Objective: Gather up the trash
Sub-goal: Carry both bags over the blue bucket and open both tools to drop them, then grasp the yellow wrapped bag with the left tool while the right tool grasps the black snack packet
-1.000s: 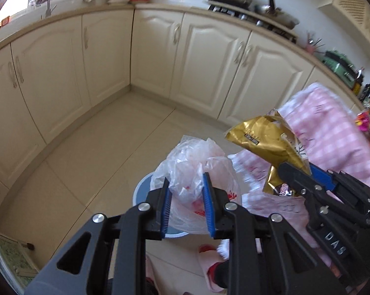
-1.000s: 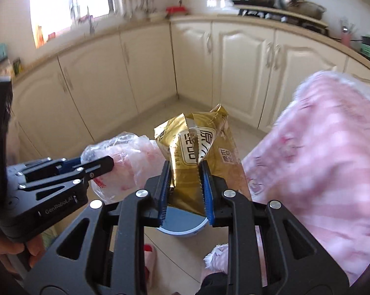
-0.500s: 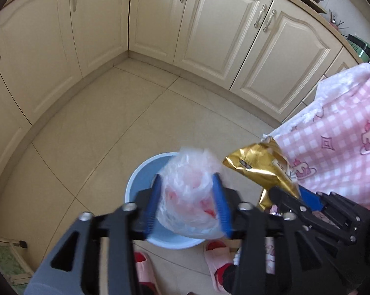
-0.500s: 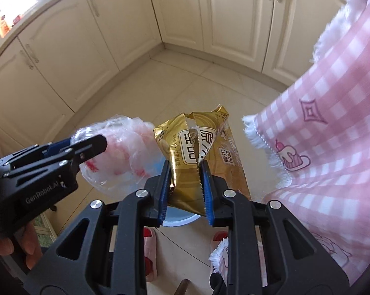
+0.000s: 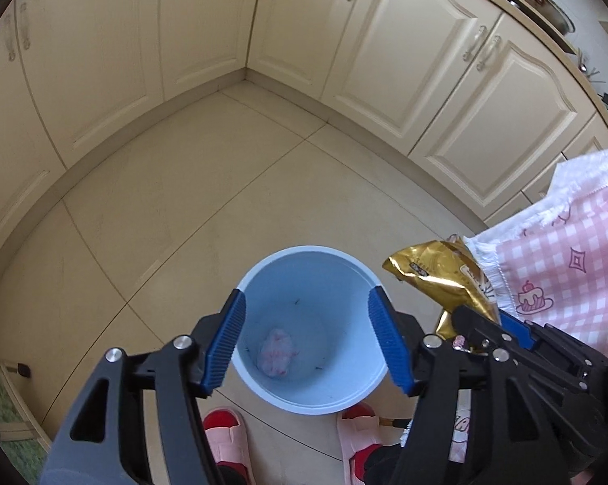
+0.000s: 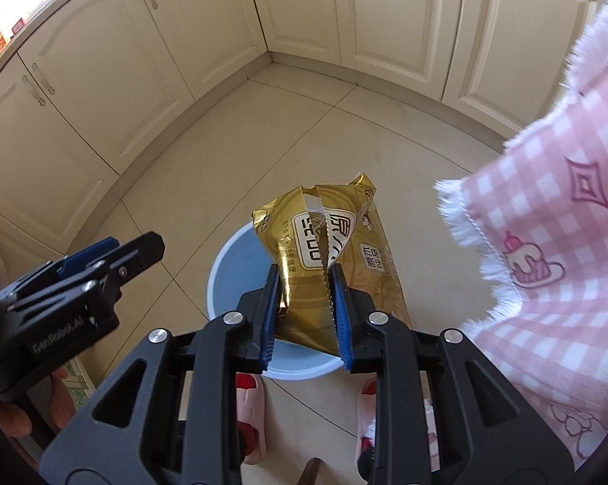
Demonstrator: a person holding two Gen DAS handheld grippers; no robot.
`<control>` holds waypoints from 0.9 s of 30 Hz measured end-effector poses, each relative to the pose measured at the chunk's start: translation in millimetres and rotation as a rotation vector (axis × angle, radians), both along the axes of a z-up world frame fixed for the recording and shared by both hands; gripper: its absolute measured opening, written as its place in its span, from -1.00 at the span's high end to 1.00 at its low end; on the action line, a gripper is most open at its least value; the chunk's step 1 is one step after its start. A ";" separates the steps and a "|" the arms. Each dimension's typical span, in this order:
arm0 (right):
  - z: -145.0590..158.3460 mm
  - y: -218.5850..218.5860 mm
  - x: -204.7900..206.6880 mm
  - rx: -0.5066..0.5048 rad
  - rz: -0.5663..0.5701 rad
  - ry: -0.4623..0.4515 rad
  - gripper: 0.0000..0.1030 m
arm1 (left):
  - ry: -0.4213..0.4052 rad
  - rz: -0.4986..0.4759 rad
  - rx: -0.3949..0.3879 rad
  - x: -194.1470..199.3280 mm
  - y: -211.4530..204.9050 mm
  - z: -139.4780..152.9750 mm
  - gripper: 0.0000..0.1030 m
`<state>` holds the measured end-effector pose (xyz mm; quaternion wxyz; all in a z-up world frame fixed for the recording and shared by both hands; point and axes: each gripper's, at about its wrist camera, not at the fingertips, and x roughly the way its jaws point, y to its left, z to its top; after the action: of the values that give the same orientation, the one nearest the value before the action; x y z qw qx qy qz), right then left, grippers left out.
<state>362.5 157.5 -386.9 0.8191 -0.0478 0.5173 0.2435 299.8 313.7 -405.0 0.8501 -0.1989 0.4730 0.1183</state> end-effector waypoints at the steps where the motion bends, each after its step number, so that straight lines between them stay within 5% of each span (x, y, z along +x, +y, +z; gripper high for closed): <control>1: -1.8 3.3 -0.2 0.001 0.004 0.003 0.51 | 0.003 0.013 -0.001 -1.1 2.9 0.1 -0.24; 6: -1.0 19.7 0.5 0.016 0.017 0.003 0.50 | 0.002 0.045 -0.021 -4.3 11.5 -0.6 -0.24; 10: 0.9 21.4 -0.2 0.017 0.003 -0.019 0.08 | 0.003 0.066 -0.025 -8.9 16.4 0.8 -0.24; 20: 16.3 17.6 -6.8 0.010 0.004 -0.050 0.07 | -0.022 0.071 -0.038 -15.8 19.5 12.4 -0.24; 27: 72.2 -13.4 -33.0 0.004 -0.016 -0.162 0.07 | -0.088 0.045 -0.072 -37.2 6.3 46.2 -0.24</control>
<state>329.5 144.2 -314.7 0.8602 -0.0614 0.4493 0.2332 262.6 319.9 -358.8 0.8595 -0.2450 0.4346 0.1114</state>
